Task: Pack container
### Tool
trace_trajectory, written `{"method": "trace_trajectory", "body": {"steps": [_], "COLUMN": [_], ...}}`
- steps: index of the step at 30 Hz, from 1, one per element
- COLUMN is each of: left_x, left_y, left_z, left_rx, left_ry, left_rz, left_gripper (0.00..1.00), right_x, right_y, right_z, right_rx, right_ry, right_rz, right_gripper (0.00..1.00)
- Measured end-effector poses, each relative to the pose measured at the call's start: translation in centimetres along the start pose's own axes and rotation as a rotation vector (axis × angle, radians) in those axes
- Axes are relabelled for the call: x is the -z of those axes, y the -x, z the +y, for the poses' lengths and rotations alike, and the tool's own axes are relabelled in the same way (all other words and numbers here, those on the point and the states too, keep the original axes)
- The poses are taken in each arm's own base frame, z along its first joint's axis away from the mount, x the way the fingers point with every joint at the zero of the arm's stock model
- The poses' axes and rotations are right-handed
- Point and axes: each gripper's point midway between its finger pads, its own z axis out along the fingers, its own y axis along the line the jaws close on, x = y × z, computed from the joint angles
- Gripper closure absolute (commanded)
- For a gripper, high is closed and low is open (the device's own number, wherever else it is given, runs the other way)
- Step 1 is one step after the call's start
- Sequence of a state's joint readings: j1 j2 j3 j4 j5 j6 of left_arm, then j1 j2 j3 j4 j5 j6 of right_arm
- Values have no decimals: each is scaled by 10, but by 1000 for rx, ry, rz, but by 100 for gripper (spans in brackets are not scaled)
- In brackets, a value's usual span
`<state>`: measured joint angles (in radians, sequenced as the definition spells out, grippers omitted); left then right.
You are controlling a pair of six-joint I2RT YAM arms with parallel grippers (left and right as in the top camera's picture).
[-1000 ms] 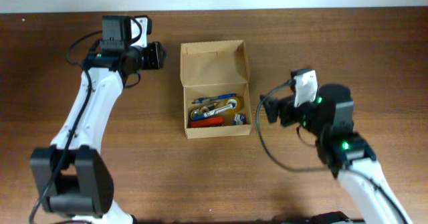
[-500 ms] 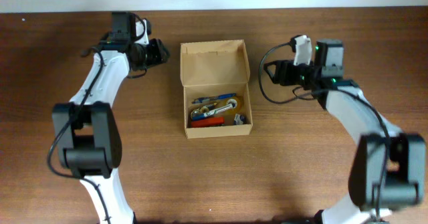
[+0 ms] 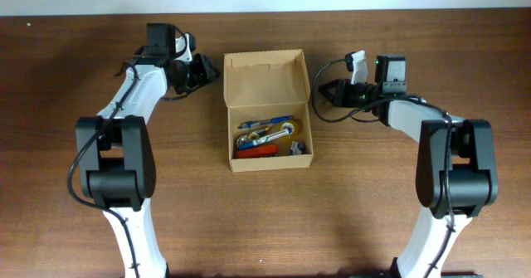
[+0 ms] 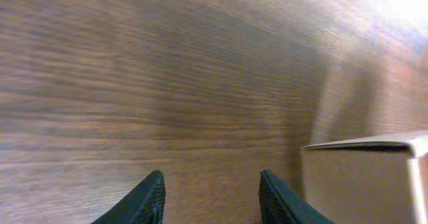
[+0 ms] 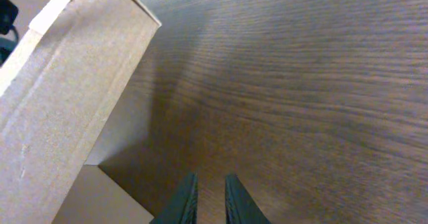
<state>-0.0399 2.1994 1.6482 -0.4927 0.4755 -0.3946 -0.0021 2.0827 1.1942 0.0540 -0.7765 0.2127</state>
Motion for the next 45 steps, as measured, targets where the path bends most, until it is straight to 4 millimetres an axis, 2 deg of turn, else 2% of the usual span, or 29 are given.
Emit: {"method": "trace_trajectory", "body": {"steps": [3,6,9,20,29,39,45], "left_x": [-3,-5,-6,-6,-4,-1,3], "left_y": [2,5,3,1,7,18,13], "left_z": [-11,-22,-27,-27,-41,-63,-76], "left_rx": [-7,-17,-9,2,-17,-61,-74], "left_ry": [-24,-58,-70,-77,-146,-246,-319], "left_rz": [-13,-27,-21,-11,-26,-65,-36], "left_gripper": [78,93,98,98,98,98,98], "right_x": [0,-1,-1,-11,-11,-8,-2], "right_y": [0,0,0,0,10,9,22], "right_z": [4,6,7,28,45,58,79], "right_rx": [4,2,1,47,102,99,138], "right_ry": [17,26,34,85,162,241,333], "right_rz": [1,4,4,5,-31,-17,-20], "right_gripper": [92,96,96,96,96,96,97]}}
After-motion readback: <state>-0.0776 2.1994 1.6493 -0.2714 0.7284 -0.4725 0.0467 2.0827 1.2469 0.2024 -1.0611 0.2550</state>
